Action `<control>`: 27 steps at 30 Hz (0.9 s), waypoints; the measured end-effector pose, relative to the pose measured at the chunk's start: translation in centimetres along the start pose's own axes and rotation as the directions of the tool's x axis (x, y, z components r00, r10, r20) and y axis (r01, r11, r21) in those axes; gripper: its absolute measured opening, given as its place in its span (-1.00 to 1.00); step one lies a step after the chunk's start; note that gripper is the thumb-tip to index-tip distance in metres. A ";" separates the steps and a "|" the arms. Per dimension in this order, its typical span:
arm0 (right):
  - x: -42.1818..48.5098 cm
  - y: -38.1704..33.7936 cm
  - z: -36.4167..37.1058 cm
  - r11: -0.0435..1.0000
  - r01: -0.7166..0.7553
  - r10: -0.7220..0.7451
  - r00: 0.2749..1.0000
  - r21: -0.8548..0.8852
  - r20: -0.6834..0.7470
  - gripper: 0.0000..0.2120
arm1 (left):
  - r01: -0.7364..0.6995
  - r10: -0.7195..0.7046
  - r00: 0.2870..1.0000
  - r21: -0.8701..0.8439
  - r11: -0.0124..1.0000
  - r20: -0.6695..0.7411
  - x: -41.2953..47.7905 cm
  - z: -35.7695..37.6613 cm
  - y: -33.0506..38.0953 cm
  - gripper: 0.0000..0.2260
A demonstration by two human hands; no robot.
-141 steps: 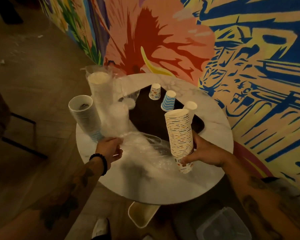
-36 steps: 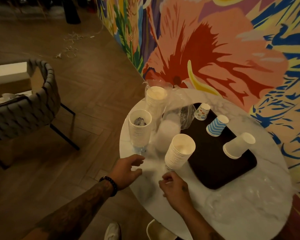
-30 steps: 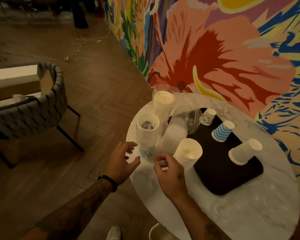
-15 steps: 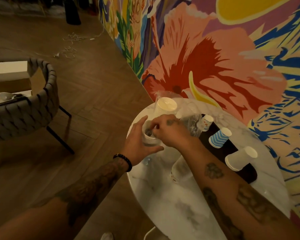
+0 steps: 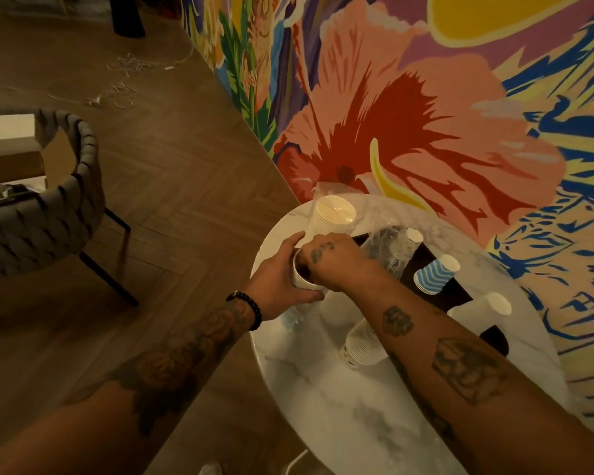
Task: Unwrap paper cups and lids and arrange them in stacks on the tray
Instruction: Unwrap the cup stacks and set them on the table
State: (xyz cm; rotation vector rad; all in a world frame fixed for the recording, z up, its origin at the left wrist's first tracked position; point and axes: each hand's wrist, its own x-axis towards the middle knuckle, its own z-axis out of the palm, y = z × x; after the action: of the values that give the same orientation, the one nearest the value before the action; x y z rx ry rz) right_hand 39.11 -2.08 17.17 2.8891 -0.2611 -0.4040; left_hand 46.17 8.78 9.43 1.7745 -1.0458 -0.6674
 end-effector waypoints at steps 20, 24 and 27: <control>-4.9 3.7 -9.4 0.420 -0.027 0.662 0.693 0.907 -0.286 -0.87 | 0.015 -0.015 1.000 0.020 1.000 0.019 1.3 -0.1 -1.4 -0.25; -5.8 1.8 -7.9 0.324 0.079 0.760 0.571 0.943 -0.310 -0.93 | 0.058 -0.059 0.997 0.041 0.998 0.040 0.9 0.4 -2.7 -0.26; -6.9 0.0 -4.6 0.266 0.070 0.782 0.567 0.962 -0.257 -0.81 | 0.060 -0.061 0.998 0.037 0.998 0.030 0.9 0.7 -3.3 -0.25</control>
State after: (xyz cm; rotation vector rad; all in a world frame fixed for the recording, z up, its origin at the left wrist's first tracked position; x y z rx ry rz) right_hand 33.87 0.15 23.26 3.3145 -1.4945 1.5551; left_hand 47.27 8.34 6.17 1.8383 -1.0345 -0.7199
